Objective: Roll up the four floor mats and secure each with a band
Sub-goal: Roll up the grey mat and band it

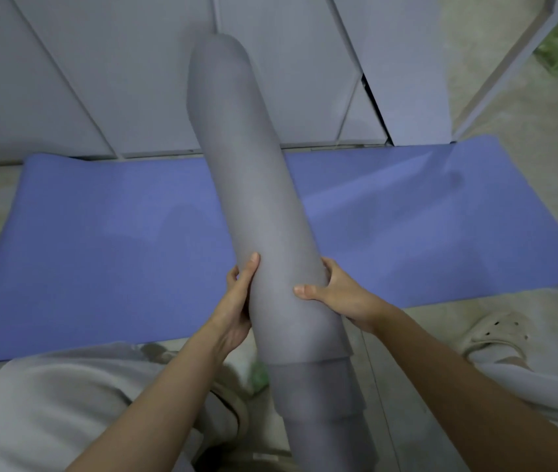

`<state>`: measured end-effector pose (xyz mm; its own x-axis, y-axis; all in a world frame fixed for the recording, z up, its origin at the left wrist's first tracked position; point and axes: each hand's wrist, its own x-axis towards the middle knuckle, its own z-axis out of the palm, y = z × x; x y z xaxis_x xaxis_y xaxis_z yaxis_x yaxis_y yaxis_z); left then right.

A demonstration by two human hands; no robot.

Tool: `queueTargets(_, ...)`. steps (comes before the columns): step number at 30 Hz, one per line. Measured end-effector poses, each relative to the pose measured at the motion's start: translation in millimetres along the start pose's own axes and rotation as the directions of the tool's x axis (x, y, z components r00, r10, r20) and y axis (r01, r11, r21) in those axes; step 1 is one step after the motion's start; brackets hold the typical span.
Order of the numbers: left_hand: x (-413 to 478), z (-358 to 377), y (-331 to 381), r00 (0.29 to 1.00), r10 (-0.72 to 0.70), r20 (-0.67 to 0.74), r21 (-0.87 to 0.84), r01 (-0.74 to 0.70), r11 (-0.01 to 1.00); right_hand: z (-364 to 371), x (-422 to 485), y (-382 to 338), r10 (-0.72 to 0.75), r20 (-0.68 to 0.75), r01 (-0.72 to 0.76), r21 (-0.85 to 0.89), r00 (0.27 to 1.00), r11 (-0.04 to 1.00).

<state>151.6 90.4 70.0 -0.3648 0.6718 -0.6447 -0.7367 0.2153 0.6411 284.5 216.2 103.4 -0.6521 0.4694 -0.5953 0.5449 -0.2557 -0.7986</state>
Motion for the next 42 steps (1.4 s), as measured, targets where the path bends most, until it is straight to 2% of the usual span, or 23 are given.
queueTargets(2,-1,-1,1,0.999,0.021,-0.046,0.019,-0.021,1.000,-2,2,-8,0.040,0.074,-0.030,-0.134,0.996,0.990)
queueTargets(4,-3,1,-4,0.995,0.030,-0.097,0.025,-0.027,0.999,-7,1,-16,0.034,0.125,0.000,-0.269,0.992,0.963)
queueTargets(6,-3,5,-6,0.990,0.038,-0.137,0.029,-0.035,0.999,-9,0,-19,-0.042,0.069,0.061,-0.300,0.997,0.952)
queueTargets(8,-1,12,-5,0.983,0.072,-0.167,0.017,-0.070,0.997,-9,1,-14,-0.094,-0.017,0.087,-0.255,0.995,0.963)
queueTargets(11,0,28,-5,0.964,0.180,-0.196,0.066,-0.170,0.983,-1,-1,-9,-0.064,-0.041,0.056,-0.174,0.997,0.983)
queueTargets(14,-3,43,-8,0.954,0.257,-0.157,0.080,-0.247,0.966,9,1,-6,-0.097,-0.105,0.069,-0.246,0.990,0.967)
queueTargets(16,-9,43,-2,0.962,0.248,-0.118,0.082,-0.239,0.968,9,3,-7,-0.123,-0.150,0.082,-0.254,0.981,0.964)
queueTargets(22,-6,17,13,0.987,0.145,-0.066,0.245,-0.125,0.961,-1,-4,-13,-0.156,0.022,0.157,-0.041,0.987,0.987)
queueTargets(27,-2,4,22,0.991,0.094,-0.094,0.109,-0.083,0.991,2,-1,-7,-0.126,0.086,0.118,0.097,0.988,0.988)
queueTargets(30,3,-5,33,0.998,0.062,0.000,0.049,-0.062,0.997,2,1,-9,-0.102,0.113,0.088,0.122,0.988,0.989)
queueTargets(34,1,-3,40,0.985,0.043,0.167,0.180,-0.073,0.981,-13,2,-10,-0.052,0.166,0.045,0.042,0.985,0.998)
queueTargets(37,1,3,33,0.990,0.094,0.105,0.201,-0.114,0.973,-27,-5,-13,-0.072,0.151,0.081,-0.051,0.986,0.995)
queueTargets(39,-1,12,30,0.985,0.172,0.025,0.196,-0.174,0.965,-31,-6,-10,-0.151,0.038,0.155,-0.142,0.988,0.978)
queueTargets(41,-2,21,29,0.961,0.274,-0.040,0.212,-0.260,0.942,-28,-7,-10,-0.210,-0.031,0.206,-0.092,0.977,0.974)
queueTargets(42,-3,26,29,0.947,0.317,-0.056,0.228,-0.297,0.927,-25,-8,-11,-0.219,-0.022,0.218,-0.046,0.976,0.975)
